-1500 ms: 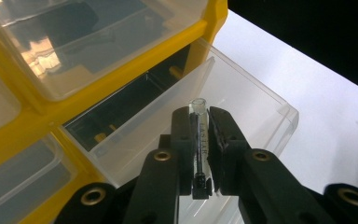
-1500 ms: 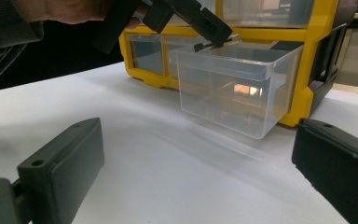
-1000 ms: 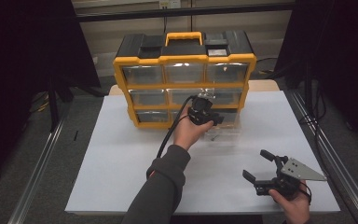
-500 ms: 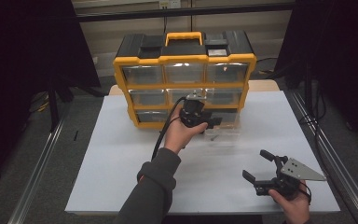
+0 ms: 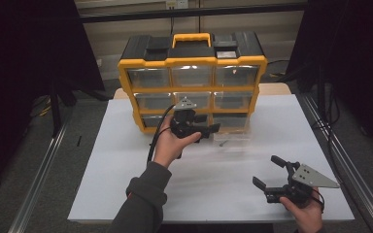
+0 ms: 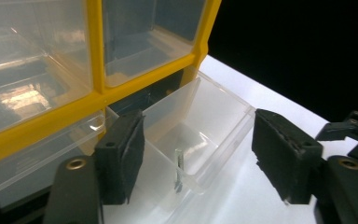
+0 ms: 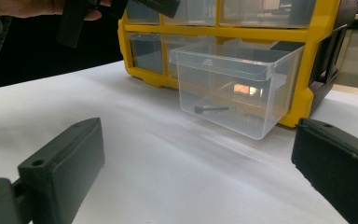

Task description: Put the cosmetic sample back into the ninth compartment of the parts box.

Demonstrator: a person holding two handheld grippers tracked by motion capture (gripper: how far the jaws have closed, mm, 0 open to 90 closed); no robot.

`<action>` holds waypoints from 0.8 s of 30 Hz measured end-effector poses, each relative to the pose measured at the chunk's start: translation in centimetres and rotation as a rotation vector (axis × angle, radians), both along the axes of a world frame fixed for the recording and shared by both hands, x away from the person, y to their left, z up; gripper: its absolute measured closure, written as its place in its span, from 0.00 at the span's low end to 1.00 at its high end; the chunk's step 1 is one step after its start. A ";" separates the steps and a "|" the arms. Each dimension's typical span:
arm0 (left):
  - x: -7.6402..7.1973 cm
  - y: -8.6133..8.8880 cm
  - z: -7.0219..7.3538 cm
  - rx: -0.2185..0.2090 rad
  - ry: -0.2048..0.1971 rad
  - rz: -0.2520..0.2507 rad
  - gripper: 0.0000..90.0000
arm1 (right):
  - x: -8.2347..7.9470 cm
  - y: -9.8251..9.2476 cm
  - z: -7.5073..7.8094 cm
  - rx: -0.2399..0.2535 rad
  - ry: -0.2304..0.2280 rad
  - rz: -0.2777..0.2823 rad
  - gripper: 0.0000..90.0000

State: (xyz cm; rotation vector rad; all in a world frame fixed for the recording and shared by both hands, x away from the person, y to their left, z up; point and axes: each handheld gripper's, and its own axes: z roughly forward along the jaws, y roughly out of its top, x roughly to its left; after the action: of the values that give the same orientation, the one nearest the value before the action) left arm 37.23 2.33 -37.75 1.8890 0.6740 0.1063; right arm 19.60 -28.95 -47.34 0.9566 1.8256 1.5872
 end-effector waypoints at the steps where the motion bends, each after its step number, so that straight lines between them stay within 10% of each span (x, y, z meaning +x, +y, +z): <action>1: -0.1 0.2 0.0 0.006 -0.006 -0.002 0.36 | 0.0 0.0 0.0 0.000 0.001 0.000 0.02; 24: -1.7 3.9 -1.3 -0.060 -0.089 0.019 0.15 | 0.0 0.1 0.1 0.012 0.001 -0.003 0.02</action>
State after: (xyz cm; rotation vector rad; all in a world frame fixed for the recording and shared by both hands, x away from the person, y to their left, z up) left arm 35.54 6.27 -39.07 1.8101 0.6278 0.1796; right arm 19.56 -28.88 -47.27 0.9650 1.8173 1.5975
